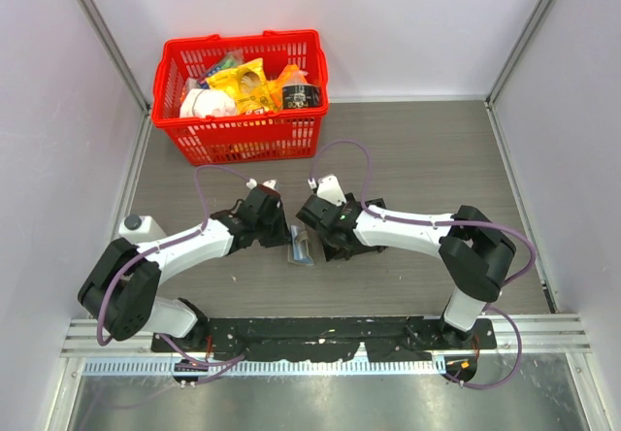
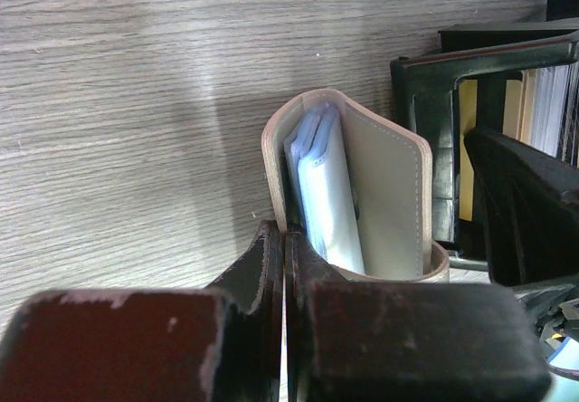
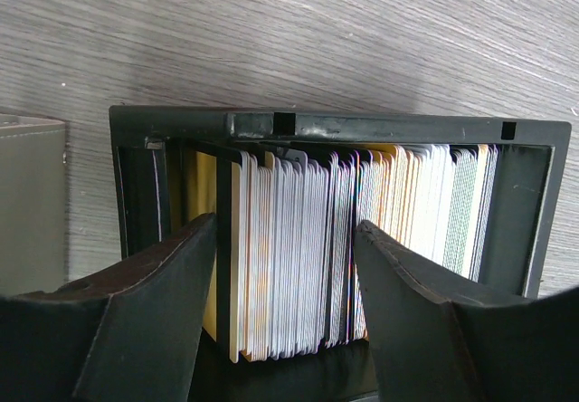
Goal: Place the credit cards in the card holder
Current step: Pick up the credit card from the storage box.
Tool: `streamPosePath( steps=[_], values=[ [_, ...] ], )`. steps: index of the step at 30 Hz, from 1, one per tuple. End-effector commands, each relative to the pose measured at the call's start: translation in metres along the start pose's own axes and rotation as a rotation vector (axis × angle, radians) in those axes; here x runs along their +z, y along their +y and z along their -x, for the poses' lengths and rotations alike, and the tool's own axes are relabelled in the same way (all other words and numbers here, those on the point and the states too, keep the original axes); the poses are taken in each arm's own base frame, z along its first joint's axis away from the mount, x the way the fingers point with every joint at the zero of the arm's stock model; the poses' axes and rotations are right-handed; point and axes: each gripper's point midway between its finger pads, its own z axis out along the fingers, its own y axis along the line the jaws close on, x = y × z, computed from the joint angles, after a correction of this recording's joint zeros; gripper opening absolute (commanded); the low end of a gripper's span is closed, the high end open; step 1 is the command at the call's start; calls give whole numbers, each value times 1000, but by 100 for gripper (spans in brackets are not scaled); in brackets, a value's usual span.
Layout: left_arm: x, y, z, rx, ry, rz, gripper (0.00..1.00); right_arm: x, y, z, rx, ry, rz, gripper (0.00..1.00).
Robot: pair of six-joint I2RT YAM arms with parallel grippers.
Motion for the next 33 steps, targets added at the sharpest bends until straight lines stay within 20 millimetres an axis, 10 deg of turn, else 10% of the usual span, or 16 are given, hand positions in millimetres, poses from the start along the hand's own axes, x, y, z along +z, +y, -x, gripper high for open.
streamPosePath(
  steps=[1, 33],
  values=[
    [-1, -6, 6, 12, -27, -29, 0, -10, -17, 7, 1, -19, -44, 63],
    [4, -6, 0, 19, 0, -37, 0, -22, -14, 14, 17, -26, 17, 36]
  ],
)
